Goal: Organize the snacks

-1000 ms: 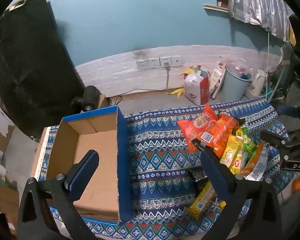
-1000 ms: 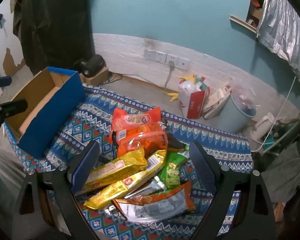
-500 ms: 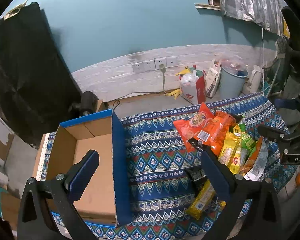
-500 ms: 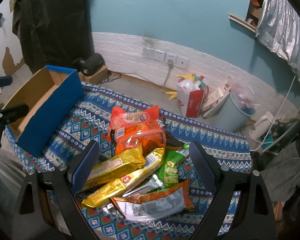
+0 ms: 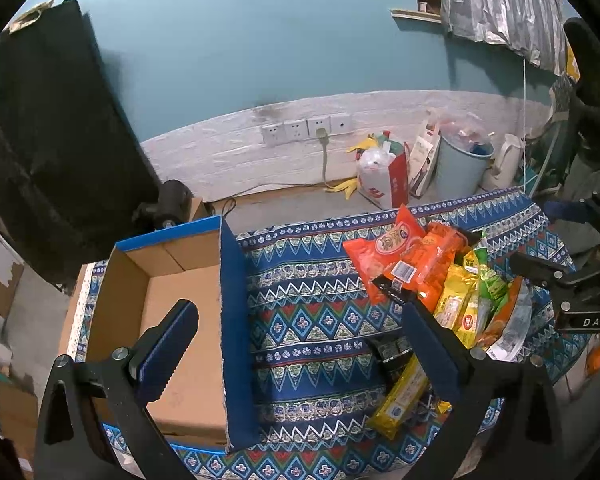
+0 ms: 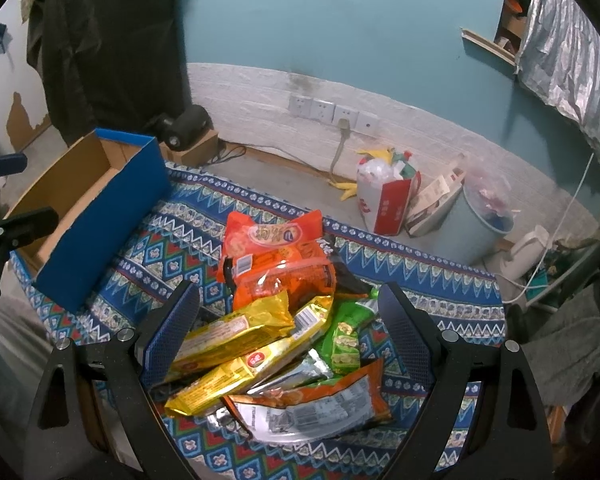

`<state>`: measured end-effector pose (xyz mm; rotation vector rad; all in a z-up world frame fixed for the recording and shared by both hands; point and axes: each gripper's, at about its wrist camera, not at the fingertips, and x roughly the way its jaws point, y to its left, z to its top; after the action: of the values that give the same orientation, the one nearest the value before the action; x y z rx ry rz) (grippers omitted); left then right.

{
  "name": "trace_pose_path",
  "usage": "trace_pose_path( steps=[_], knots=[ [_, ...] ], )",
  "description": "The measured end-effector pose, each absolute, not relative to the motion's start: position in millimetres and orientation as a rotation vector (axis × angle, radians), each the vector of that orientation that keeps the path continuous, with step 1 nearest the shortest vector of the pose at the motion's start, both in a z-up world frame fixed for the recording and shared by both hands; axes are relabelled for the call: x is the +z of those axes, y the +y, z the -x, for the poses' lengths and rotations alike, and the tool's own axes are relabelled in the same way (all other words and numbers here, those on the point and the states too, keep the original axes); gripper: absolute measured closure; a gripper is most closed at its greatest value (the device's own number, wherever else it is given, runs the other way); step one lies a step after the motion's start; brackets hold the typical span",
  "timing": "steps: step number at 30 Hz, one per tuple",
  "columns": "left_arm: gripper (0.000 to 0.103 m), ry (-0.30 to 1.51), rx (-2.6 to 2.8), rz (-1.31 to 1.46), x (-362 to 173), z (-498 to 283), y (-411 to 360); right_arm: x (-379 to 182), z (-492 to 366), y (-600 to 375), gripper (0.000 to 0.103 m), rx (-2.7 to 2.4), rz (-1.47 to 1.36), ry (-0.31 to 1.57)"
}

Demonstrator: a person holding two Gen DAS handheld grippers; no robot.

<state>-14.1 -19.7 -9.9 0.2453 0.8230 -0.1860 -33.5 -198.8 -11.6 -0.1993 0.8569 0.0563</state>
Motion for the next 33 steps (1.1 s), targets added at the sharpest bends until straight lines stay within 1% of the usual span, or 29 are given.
trace_pose_path(
  steps=[16,25,33],
  knots=[
    [0.000,0.806,-0.214,-0.277,-10.1,15.2,-25.4,-13.1,35.4,-197.4,0.014,0.061,0.207,0.845],
    [0.000,0.825,-0.238,-0.213,-9.6,11.8,-18.6,-13.8,35.2,-197.6,0.014,0.064,0.212,0.846],
    [0.000,0.824,-0.253,-0.210,-10.1,13.7,-22.7,-13.3,35.9,-197.6,0.014,0.065,0.212,0.843]
  ],
)
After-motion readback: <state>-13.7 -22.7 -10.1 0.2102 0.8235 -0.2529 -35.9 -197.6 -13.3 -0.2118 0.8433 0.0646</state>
